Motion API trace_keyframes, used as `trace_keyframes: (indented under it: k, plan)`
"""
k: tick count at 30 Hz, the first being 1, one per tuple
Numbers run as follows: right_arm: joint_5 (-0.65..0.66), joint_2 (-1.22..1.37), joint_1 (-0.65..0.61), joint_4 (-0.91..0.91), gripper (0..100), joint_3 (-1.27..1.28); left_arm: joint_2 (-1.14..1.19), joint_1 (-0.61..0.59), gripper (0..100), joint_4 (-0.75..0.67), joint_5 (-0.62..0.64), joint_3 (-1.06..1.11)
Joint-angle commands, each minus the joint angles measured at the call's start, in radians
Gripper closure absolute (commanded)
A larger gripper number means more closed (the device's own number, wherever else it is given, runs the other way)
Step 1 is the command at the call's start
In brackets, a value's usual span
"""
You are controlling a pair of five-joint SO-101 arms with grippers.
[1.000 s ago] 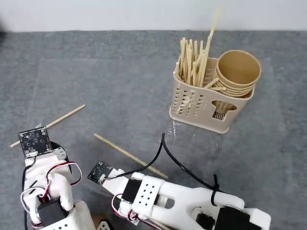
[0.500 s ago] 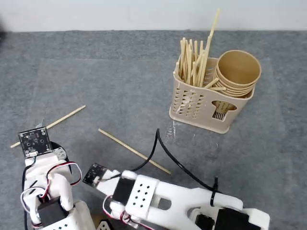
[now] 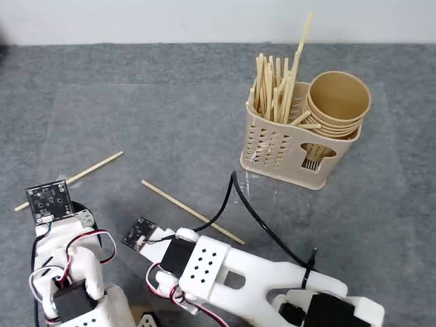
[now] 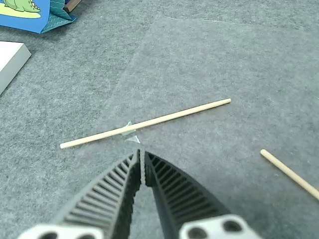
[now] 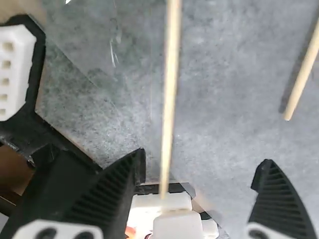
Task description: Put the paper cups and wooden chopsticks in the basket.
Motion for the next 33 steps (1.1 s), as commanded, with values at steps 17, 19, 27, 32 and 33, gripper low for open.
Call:
trace_keyframes:
  k: [17, 19, 27, 32, 33]
  plan:
    - [0.008, 0.010, 0.110, -0.481, 78.1, 0.206, -0.011, 0.003, 99, -0.002, -0.008, -0.030]
    - [0.034, 0.010, 0.136, -0.527, 78.4, 0.236, -0.011, 0.003, 99, -0.002, -0.008, -0.030]
    - [0.040, 0.008, 0.142, -0.553, 78.6, 0.264, -0.011, 0.003, 99, -0.002, -0.008, -0.028]
    - [0.040, -0.002, 0.140, -0.553, 78.6, 0.264, -0.011, 0.003, 99, -0.002, -0.008, -0.028]
    - [0.040, -0.002, 0.140, -0.553, 78.6, 0.262, -0.011, 0.003, 99, -0.002, -0.008, -0.028]
